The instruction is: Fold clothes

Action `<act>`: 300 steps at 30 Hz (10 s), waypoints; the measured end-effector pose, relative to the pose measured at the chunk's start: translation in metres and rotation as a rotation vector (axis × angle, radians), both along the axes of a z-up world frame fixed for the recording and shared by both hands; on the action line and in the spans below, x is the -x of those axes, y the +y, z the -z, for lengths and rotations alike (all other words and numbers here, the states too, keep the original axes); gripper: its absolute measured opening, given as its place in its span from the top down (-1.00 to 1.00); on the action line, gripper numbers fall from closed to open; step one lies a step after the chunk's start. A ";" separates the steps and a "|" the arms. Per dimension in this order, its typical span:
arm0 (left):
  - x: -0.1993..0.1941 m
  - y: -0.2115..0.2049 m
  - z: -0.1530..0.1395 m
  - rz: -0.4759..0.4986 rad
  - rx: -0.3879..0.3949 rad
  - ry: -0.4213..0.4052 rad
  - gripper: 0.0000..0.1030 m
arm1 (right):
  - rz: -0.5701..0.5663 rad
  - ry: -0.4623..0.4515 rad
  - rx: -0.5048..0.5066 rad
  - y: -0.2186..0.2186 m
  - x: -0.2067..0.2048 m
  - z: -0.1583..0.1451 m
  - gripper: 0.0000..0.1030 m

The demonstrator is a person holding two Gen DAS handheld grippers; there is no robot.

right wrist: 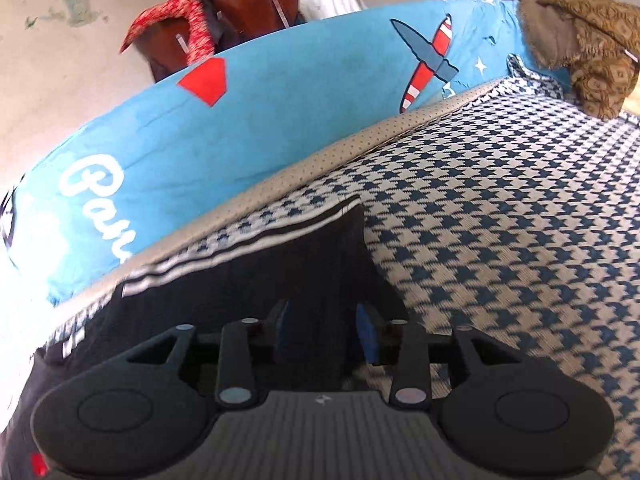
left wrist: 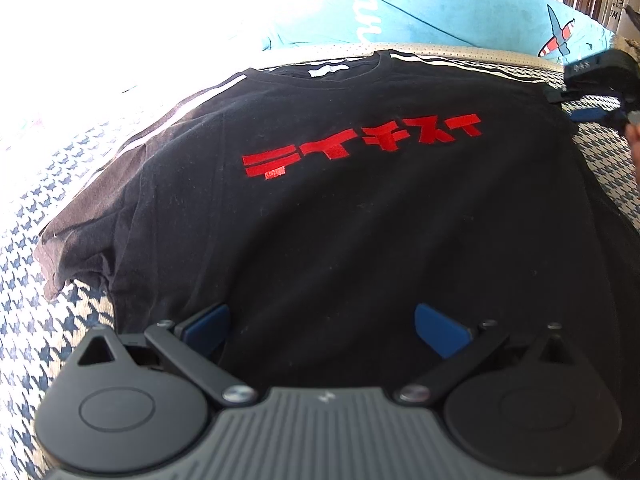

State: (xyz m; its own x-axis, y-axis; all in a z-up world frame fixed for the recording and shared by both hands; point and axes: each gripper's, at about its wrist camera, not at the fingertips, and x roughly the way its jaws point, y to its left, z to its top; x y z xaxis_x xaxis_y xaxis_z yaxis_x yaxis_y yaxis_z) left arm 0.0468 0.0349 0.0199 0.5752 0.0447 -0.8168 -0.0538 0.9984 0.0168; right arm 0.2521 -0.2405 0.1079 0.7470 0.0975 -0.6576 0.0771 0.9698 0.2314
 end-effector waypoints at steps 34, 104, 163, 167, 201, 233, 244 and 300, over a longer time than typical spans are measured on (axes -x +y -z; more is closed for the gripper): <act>0.038 -0.002 -0.002 0.040 -0.026 -0.052 -1.00 | -0.241 0.062 0.063 0.035 0.181 0.023 0.25; 0.146 -0.022 -0.005 -0.073 0.005 -0.105 -1.00 | 0.125 0.034 -0.045 -0.071 0.291 0.034 0.59; 0.112 0.031 -0.024 -0.264 0.009 -0.056 -1.00 | -0.237 -0.047 0.120 0.039 0.305 0.016 0.58; 0.095 0.049 -0.027 -0.292 0.010 -0.059 -1.00 | -0.294 -0.037 0.123 0.053 0.298 0.014 0.58; -0.013 0.105 -0.003 -0.455 0.072 -0.074 -0.81 | -0.476 0.034 0.151 0.125 0.207 0.017 0.46; -0.039 0.138 -0.006 -0.629 -0.155 -0.141 0.78 | -0.545 0.060 0.071 0.144 0.202 0.026 0.46; -0.041 0.145 -0.007 -0.643 -0.178 -0.115 0.54 | -0.892 0.021 -0.042 0.184 0.230 0.026 0.46; -0.071 0.191 -0.021 -0.456 -0.085 -0.071 0.62 | -0.918 0.157 -0.126 0.192 0.225 0.035 0.41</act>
State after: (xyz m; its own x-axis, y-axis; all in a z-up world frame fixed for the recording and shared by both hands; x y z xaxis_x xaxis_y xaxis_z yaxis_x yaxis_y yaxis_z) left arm 0.1175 0.2264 0.0412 0.5354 0.3709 -0.7588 -0.4903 0.8680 0.0784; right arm 0.0268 -0.0482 0.0734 0.2462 0.6821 -0.6886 -0.6664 0.6350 0.3908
